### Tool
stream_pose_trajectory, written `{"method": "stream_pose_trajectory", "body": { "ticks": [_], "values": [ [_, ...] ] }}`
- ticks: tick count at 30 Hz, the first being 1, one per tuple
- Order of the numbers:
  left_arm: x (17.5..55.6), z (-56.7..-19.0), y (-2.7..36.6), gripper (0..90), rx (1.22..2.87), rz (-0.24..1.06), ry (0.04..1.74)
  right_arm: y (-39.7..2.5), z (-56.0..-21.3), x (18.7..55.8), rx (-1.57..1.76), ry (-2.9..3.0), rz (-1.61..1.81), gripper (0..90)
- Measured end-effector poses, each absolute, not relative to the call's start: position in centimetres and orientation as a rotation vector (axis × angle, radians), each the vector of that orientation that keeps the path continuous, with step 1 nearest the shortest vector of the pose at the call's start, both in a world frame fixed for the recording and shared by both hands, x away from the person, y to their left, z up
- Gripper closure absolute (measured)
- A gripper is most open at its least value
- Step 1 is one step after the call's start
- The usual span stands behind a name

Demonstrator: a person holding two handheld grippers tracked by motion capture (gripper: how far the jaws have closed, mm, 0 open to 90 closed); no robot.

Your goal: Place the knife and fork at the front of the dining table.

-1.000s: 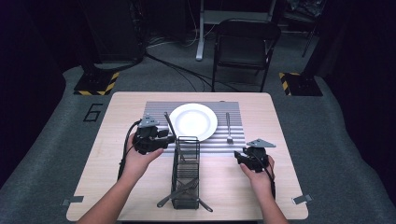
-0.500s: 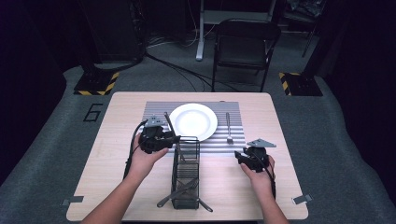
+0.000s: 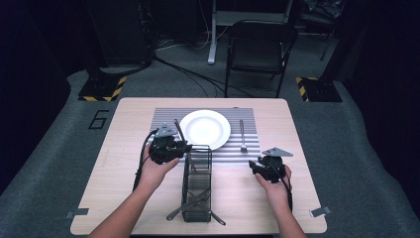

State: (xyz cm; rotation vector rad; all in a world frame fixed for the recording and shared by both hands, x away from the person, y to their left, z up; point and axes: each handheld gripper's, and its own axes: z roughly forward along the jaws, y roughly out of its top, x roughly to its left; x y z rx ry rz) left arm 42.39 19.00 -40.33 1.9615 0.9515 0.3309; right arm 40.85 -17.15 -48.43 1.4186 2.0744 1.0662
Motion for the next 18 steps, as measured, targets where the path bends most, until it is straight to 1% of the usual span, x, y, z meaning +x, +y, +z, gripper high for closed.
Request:
{"method": "stream_pose_trajectory", "body": {
  "ticks": [4, 12, 18],
  "values": [
    [42.1, -40.3, 19.0, 76.0, 1.964, 0.353, 0.947, -17.2, -48.5, 40.9, 1.427, 2.072, 1.072, 55.6],
    [41.6, -40.3, 18.9, 76.9, 1.957, 0.374, 0.95, -17.2, -48.5, 40.9, 1.443, 2.07, 1.071, 55.6],
    [40.8, -40.1, 18.5, 80.2, 1.961, 0.364, 0.91, -17.2, -48.6, 40.9, 1.444, 2.068, 1.076, 55.6]
  ]
}}
